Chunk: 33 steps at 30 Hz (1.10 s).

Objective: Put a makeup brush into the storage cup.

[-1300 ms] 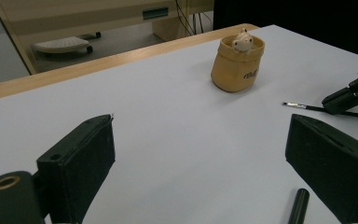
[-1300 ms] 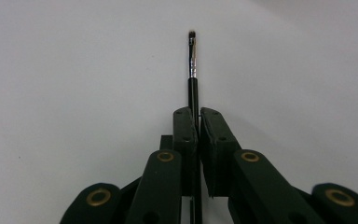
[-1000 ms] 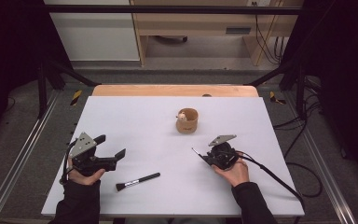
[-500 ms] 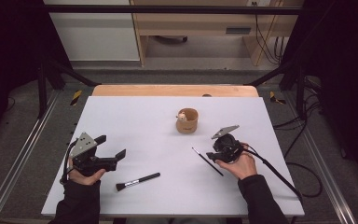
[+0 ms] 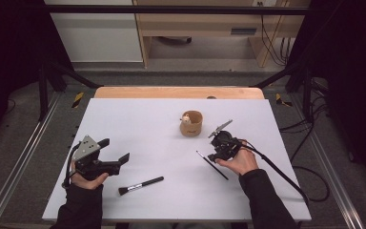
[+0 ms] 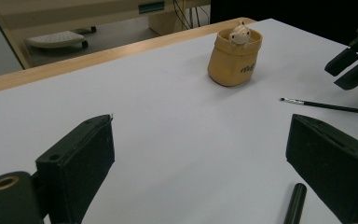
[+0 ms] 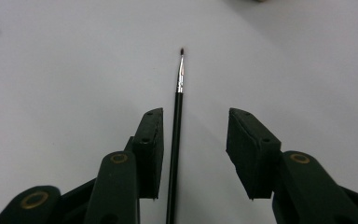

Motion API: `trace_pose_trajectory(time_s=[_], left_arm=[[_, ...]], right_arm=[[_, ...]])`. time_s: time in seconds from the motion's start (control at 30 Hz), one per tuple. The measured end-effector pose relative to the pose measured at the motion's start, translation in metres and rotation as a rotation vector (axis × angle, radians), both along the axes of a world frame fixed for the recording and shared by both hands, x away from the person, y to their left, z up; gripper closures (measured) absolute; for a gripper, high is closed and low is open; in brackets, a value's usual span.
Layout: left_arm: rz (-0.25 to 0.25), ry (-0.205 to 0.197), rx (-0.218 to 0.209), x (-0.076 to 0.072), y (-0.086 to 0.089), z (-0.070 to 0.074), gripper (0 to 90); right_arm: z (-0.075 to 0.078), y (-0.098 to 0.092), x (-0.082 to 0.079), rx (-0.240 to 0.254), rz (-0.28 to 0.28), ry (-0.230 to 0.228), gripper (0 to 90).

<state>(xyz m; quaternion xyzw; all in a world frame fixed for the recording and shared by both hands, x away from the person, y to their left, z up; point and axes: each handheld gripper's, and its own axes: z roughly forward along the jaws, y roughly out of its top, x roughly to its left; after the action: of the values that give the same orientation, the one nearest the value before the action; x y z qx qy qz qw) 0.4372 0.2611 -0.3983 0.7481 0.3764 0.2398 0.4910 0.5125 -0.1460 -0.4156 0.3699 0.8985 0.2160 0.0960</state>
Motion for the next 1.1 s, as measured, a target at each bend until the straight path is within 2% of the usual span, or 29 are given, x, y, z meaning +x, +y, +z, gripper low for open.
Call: trace_pose_trajectory(time_s=[0.1,0.4,0.47,0.5,0.8,0.87,0.9,0.97,1.0,1.1], left_arm=[[-0.001,0.0,0.001,0.0,0.0,0.0,7.0],[0.0,0.003,-0.003,0.0,0.0,-0.001,7.0],[0.001,0.004,-0.002,0.0,0.0,-0.001,7.0],[0.001,0.004,-0.002,0.0,0.0,-0.001,7.0],[-0.004,0.005,0.011,0.001,-0.002,-0.002,7.0],[-0.003,0.004,0.011,0.001,-0.002,-0.002,7.0],[-0.003,0.004,0.01,0.001,-0.002,-0.002,7.0],[-0.003,0.005,0.011,0.001,-0.002,-0.002,7.0],[-0.003,0.005,0.011,0.001,-0.002,-0.002,7.0],[-0.004,0.006,0.012,0.001,-0.002,-0.002,7.0]], right_arm=[[-0.002,0.005,0.003,-0.014,0.005,0.027,56.9],[-0.01,0.014,0.012,-0.061,0.029,0.06,58.9],[-0.011,0.016,0.012,-0.059,0.021,0.067,59.2],[-0.012,0.016,0.013,-0.06,0.034,0.067,59.5],[-0.027,0.024,0.014,-0.093,0.044,0.087,66.2],[-0.029,0.027,0.013,-0.095,0.032,0.106,68.3],[-0.03,0.026,0.014,-0.098,0.051,0.101,69.2],[-0.031,0.027,0.014,-0.106,0.051,0.102,71.2],[-0.032,0.028,0.013,-0.107,0.034,0.109,71.9],[-0.033,0.028,0.013,-0.112,0.049,0.105,74.6]])
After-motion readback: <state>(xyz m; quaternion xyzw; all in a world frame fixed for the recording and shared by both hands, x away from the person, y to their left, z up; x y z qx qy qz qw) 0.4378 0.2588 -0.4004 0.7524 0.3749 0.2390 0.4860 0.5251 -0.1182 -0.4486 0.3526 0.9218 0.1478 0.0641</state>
